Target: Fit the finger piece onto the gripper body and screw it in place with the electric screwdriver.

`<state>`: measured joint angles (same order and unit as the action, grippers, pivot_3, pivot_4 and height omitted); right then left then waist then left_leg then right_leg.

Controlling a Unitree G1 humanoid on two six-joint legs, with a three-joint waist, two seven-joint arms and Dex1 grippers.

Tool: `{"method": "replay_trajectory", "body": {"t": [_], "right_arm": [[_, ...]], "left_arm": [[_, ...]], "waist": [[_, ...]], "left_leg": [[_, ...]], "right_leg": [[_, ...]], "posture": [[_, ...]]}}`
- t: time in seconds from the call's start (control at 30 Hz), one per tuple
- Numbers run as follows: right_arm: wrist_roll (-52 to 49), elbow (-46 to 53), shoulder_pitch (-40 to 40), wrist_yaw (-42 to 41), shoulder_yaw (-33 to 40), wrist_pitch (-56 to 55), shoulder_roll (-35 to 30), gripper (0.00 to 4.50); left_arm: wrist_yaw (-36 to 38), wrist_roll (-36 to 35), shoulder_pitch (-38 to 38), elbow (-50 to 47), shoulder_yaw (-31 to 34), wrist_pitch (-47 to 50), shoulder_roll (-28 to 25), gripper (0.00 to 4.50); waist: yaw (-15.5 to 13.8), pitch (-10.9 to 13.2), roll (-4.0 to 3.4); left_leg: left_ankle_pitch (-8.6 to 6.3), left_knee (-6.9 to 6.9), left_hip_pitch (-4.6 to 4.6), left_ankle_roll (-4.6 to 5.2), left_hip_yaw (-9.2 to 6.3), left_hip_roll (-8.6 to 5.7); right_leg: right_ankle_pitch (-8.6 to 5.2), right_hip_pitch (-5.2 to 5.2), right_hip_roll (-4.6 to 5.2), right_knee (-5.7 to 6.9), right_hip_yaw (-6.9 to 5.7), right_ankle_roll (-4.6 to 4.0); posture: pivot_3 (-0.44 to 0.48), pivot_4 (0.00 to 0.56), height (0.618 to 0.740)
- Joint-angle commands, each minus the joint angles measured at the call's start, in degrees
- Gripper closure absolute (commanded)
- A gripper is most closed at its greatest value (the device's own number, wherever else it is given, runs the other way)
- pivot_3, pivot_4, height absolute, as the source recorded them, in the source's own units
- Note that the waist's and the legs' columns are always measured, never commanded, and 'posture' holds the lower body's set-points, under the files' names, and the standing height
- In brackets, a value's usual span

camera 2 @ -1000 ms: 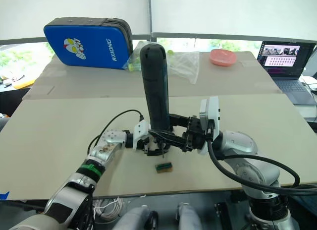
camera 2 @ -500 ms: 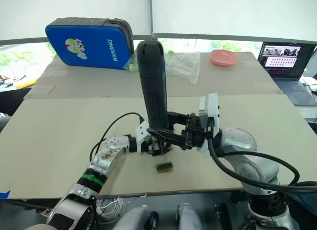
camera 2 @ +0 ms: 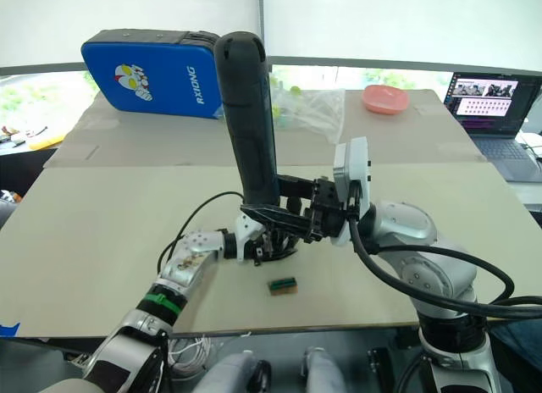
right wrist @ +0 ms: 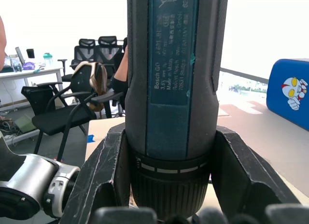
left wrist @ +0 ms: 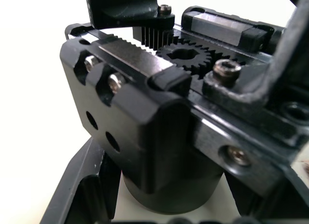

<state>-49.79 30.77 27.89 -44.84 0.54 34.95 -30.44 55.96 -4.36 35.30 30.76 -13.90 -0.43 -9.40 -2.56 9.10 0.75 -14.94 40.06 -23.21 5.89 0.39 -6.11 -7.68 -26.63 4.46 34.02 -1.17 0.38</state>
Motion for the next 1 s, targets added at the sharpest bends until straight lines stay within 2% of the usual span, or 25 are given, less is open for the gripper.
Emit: {"method": "replay_trajectory", "body": {"t": [0.03,0.13,0.17,0.27,0.37,0.6,0.77,1.0], "right_arm": [[-1.28,1.00,1.07,-0.24,1.52,-0.69,-0.05,2.60],[-1.24,1.01,1.14,-0.34,1.62,-0.70,-0.08,2.60],[-1.29,1.04,1.18,-0.33,1.66,-0.70,-0.10,2.60],[-1.40,0.98,1.45,-0.28,1.74,-0.68,-0.11,2.60],[-1.38,0.60,1.64,-0.19,1.79,-0.70,0.00,2.60],[-1.08,-0.09,2.63,-0.15,1.10,-0.53,0.36,2.60],[-0.14,-1.20,4.57,0.27,0.66,-1.13,1.17,2.60],[4.61,-3.55,7.60,1.65,-0.81,-2.86,3.85,2.60]], "left_arm": [[-1.49,0.48,2.18,2.23,0.71,-0.89,0.33,1.61],[-0.07,-0.33,1.29,0.39,1.07,-1.13,-1.22,0.20],[0.23,-0.65,0.70,-0.86,1.18,-1.32,-1.69,0.00],[2.47,-3.97,-2.11,-7.38,2.02,2.01,-3.09,0.00],[1.75,-4.68,-3.52,-10.37,2.25,4.22,-3.28,0.00],[-2.38,-2.44,-2.49,-7.69,1.69,2.07,-1.71,0.00],[-1.51,-2.23,-2.77,-7.13,1.22,2.46,-2.18,2.19],[-1.04,-2.52,-2.79,-7.26,0.99,2.37,-1.98,2.21]], "waist": [[0.07,0.00,0.00],[0.36,0.00,0.00],[0.41,0.00,0.00],[0.56,0.00,0.00],[0.54,0.00,0.00],[0.34,0.00,0.00],[0.43,0.00,0.00],[0.48,0.00,0.00]], "left_leg": [[-0.02,0.02,0.01,0.04,0.00,-0.01],[-0.15,0.04,0.02,0.24,0.02,0.00],[-0.12,0.03,0.02,0.20,0.01,0.01],[0.05,-0.10,0.01,-0.08,0.03,0.03],[0.06,-0.16,-0.01,-0.11,0.02,0.04],[0.01,-0.02,0.01,-0.02,0.03,0.01],[0.05,-0.06,-0.01,-0.08,0.03,0.03],[0.05,-0.08,0.01,-0.09,0.04,0.03]], "right_leg": [[0.01,0.03,0.00,0.00,0.00,0.01],[0.02,0.01,-0.01,0.01,0.02,0.03],[0.02,-0.02,-0.02,0.02,0.02,0.03],[0.01,-0.12,-0.04,0.05,0.06,0.02],[0.01,-0.17,-0.04,0.06,0.06,0.01],[0.02,-0.05,-0.02,0.03,0.07,0.02],[0.02,-0.12,-0.04,0.05,0.06,0.02],[0.02,-0.11,-0.04,0.06,0.07,0.01]], "posture": [[0.000,0.150,0.740],[0.000,0.150,0.740],[0.000,0.150,0.740],[0.000,0.150,0.740],[0.000,0.150,0.740],[0.000,0.150,0.740],[0.000,0.150,0.740],[0.000,0.150,0.740]]}}
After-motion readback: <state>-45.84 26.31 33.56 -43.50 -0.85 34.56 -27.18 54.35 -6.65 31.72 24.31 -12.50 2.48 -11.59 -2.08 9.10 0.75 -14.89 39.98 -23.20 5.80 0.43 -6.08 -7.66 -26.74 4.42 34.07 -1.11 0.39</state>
